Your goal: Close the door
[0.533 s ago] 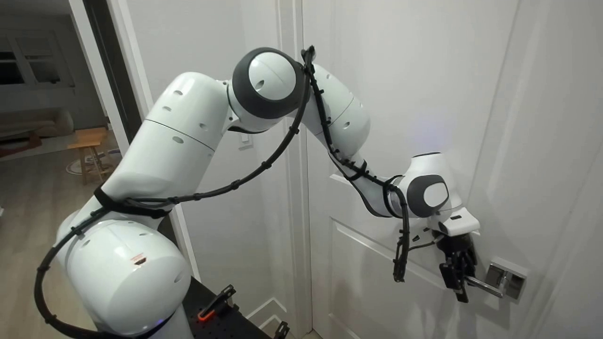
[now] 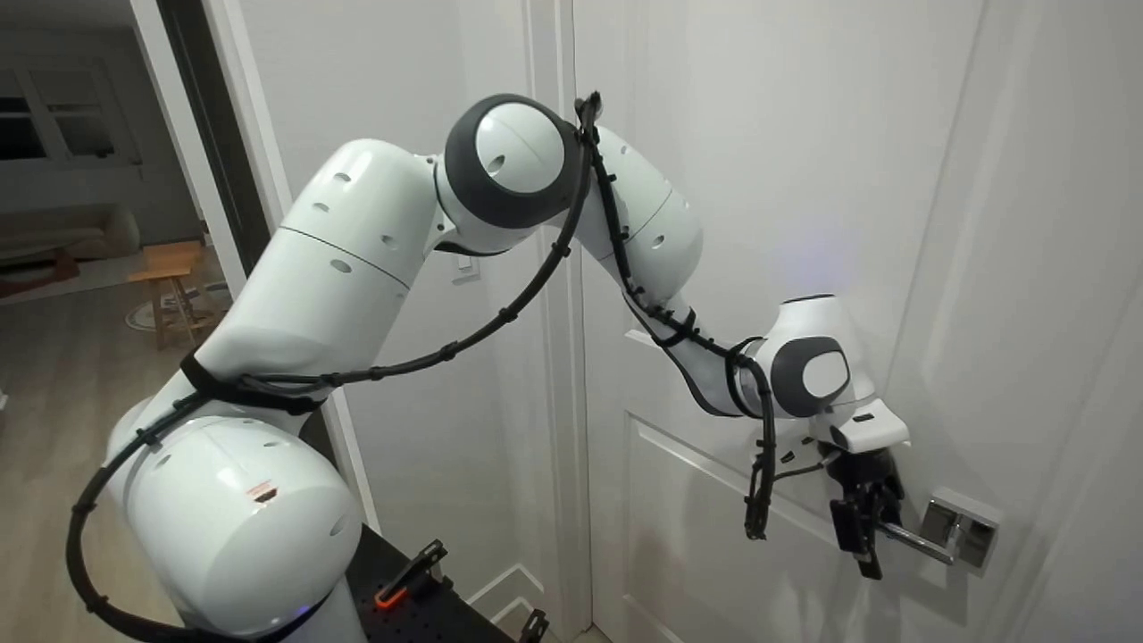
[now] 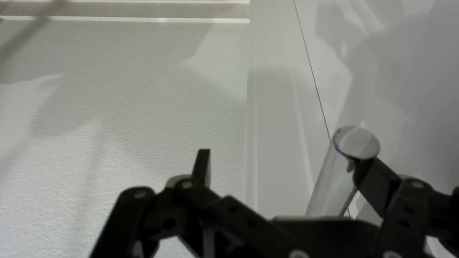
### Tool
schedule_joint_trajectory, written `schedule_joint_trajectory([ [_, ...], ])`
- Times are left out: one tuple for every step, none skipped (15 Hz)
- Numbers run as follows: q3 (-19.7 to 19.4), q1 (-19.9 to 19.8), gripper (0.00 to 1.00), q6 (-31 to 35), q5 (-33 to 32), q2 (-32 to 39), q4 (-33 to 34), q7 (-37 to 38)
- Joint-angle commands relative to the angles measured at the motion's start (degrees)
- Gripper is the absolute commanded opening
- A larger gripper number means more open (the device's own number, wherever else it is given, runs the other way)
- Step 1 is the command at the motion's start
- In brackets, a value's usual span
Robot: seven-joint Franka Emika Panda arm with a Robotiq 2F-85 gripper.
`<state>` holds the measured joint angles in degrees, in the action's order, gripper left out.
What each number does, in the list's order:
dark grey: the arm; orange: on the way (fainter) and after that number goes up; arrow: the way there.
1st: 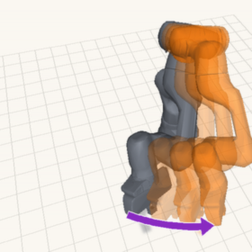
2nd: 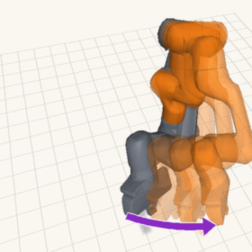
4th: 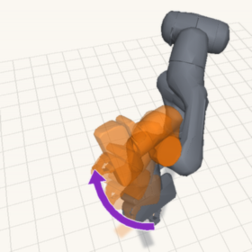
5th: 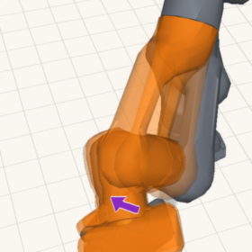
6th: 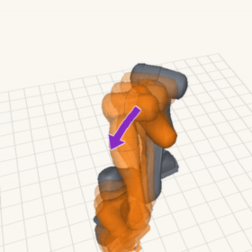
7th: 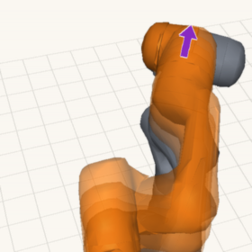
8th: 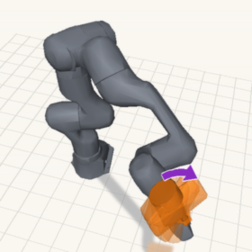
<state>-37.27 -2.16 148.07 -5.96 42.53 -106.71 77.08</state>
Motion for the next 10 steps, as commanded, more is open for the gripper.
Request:
schedule_joint_trajectory([
  [-1.6, 4.2, 1.0, 6.2, -1.6, -10.4, -8.8, 1.7],
  [-2.0, 4.7, 1.0, 6.5, -2.1, -10.0, -8.8, 2.1],
  [-2.1, 4.9, 1.0, 6.5, -2.1, -9.9, -8.7, 2.6],
  [-1.7, 4.7, 1.0, 5.9, -1.4, -10.0, -8.7, 2.9],
  [-2.0, 5.3, 1.0, 5.9, -1.2, -10.0, -8.7, 3.8],
  [-2.8, 6.7, 1.0, 7.0, -1.4, -11.2, -10.2, 5.5],
  [-3.8, 8.5, 1.0, 8.0, -1.5, -13.0, -11.6, 7.3],
  [-5.0, 10.5, 1.0, 9.1, -2.0, -14.9, -13.1, 9.2],
  [-6.2, 12.7, 1.0, 9.7, -2.7, -17.3, -14.8, 11.4],
  [-7.5, 15.0, 1.0, 9.6, -3.6, -19.3, -15.6, 13.9],
])
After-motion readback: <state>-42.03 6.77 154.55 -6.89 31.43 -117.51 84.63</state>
